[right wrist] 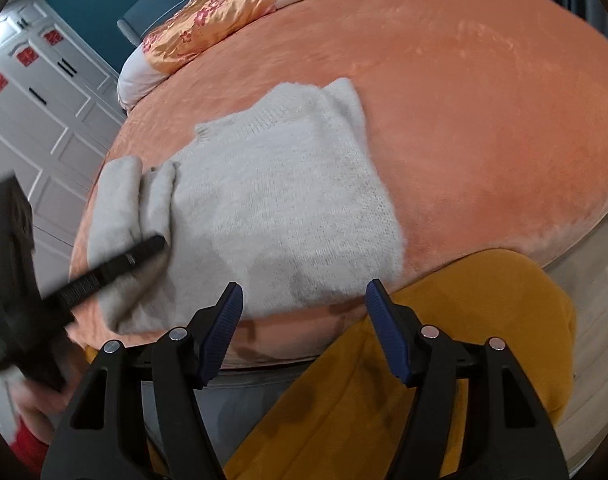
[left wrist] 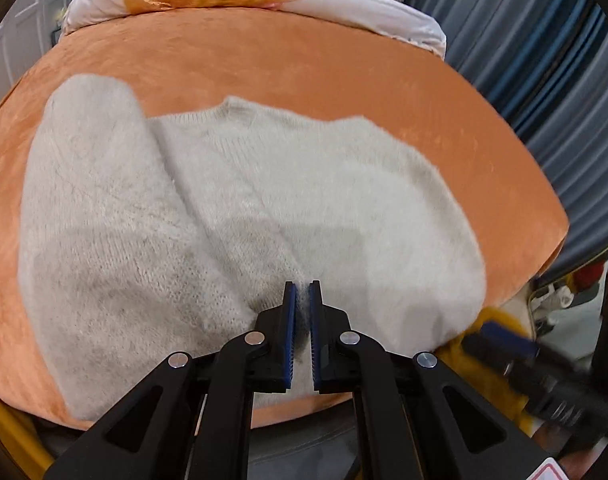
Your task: Fold small clothes
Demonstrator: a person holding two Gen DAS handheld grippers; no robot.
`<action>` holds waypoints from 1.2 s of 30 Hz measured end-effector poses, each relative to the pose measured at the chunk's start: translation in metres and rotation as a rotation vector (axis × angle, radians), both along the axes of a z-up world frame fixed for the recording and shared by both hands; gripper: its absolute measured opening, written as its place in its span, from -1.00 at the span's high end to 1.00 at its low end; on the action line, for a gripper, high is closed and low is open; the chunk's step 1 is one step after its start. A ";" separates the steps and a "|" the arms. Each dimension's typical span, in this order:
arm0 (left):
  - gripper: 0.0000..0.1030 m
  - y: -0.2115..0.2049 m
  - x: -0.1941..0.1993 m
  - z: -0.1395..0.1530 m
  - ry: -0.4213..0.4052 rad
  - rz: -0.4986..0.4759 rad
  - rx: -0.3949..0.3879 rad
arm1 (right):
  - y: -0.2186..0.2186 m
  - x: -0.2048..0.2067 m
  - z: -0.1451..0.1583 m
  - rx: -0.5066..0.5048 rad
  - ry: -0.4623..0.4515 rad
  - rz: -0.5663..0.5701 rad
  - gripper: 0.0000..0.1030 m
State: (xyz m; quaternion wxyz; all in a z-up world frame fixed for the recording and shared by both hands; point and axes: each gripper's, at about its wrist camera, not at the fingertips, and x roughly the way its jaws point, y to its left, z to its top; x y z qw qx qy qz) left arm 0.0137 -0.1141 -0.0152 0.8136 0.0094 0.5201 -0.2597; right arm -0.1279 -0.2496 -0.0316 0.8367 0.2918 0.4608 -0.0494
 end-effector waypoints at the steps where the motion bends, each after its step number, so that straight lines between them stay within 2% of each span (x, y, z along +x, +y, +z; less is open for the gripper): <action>1: 0.93 0.006 -0.004 -0.001 0.008 0.002 -0.006 | 0.003 0.008 0.003 0.009 -0.007 0.013 -0.20; 2: 0.93 0.010 -0.003 -0.001 0.012 0.005 -0.009 | 0.001 0.015 0.007 0.020 -0.017 0.032 -0.22; 4: 0.93 0.024 0.001 0.002 0.019 0.012 -0.018 | 0.007 0.041 0.014 0.052 -0.036 0.089 -0.45; 8: 0.93 0.037 -0.007 0.001 0.027 0.018 -0.024 | 0.033 0.096 0.023 0.081 -0.035 0.202 -0.50; 10: 0.93 0.041 -0.012 -0.001 0.025 0.014 -0.019 | 0.053 0.126 0.020 0.143 -0.020 0.271 -0.66; 15: 0.93 0.046 -0.013 -0.007 0.031 0.019 -0.030 | 0.105 0.180 -0.007 0.234 0.112 0.411 -0.68; 18: 0.95 0.048 -0.017 -0.005 0.014 0.010 -0.022 | 0.133 0.193 -0.008 0.227 0.131 0.489 -0.68; 20: 0.93 0.054 -0.018 -0.002 0.007 0.022 -0.034 | 0.150 0.197 -0.001 0.154 0.118 0.544 -0.32; 21: 0.92 0.058 -0.020 0.002 -0.007 0.027 -0.047 | 0.155 0.197 0.000 0.134 0.116 0.563 0.04; 22: 0.91 0.060 -0.022 0.008 -0.033 0.031 -0.045 | 0.161 0.198 0.006 0.100 0.106 0.592 0.65; 23: 0.91 0.061 -0.024 0.013 -0.052 0.030 -0.041 | 0.162 0.197 0.013 0.070 0.088 0.591 0.85; 25: 0.90 0.070 -0.031 0.032 -0.093 0.032 -0.072 | 0.149 0.191 0.037 0.075 -0.002 0.560 0.87; 27: 0.90 0.081 -0.038 0.051 -0.103 0.036 -0.141 | 0.123 0.177 0.065 0.071 -0.094 0.496 0.90; 29: 0.87 0.091 -0.045 0.064 -0.114 0.039 -0.198 | 0.079 0.151 0.084 0.105 -0.167 0.410 0.90; 31: 0.86 0.095 -0.052 0.069 -0.116 0.038 -0.219 | 0.045 0.136 0.085 0.114 -0.179 0.335 0.90; 33: 0.85 0.091 -0.052 0.064 -0.095 0.036 -0.207 | 0.015 0.119 0.069 0.064 -0.137 0.255 0.88; 36: 0.85 0.089 -0.042 0.047 -0.036 0.049 -0.173 | 0.005 0.112 0.038 0.075 -0.057 0.236 0.82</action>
